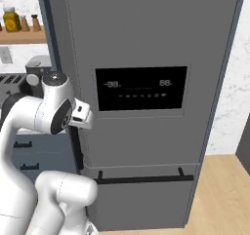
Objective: Grab a lemon wedge from the fridge and one ice cube from the ice bowl, and put them in the glass of lemonade.
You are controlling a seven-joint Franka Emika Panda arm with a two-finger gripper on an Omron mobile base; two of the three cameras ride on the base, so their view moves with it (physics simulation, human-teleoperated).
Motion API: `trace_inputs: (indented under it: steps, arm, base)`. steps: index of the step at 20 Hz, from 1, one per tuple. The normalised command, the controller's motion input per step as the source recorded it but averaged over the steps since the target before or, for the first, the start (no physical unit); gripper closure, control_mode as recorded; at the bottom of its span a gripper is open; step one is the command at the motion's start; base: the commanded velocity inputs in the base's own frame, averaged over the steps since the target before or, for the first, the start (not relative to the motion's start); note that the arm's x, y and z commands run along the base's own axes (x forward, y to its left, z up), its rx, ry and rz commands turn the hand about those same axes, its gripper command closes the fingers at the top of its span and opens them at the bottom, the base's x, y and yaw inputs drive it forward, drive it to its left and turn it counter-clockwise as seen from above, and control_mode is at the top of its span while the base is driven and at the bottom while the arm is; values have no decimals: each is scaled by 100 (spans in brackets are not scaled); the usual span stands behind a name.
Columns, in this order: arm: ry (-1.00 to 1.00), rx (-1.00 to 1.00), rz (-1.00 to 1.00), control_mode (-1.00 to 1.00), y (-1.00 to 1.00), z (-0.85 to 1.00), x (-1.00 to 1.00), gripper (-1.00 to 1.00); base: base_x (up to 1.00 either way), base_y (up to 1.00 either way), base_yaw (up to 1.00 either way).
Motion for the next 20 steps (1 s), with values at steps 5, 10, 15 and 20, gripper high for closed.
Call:
trace_inputs:
  steps: [5, 10, 15, 20]
  arm:
    - [0, 0, 0, 100, 0, 0, 0, -100]
    - [0, 0, 0, 100, 0, 0, 0, -100]
    - [0, 0, 0, 100, 0, 0, 0, -100]
    - [0, 0, 0, 100, 0, 0, 0, -100]
  base:
    - [-53, 10, -4]
    - [-11, 32, -20]
    - [15, 73, -19]
    - [9, 53, -12]
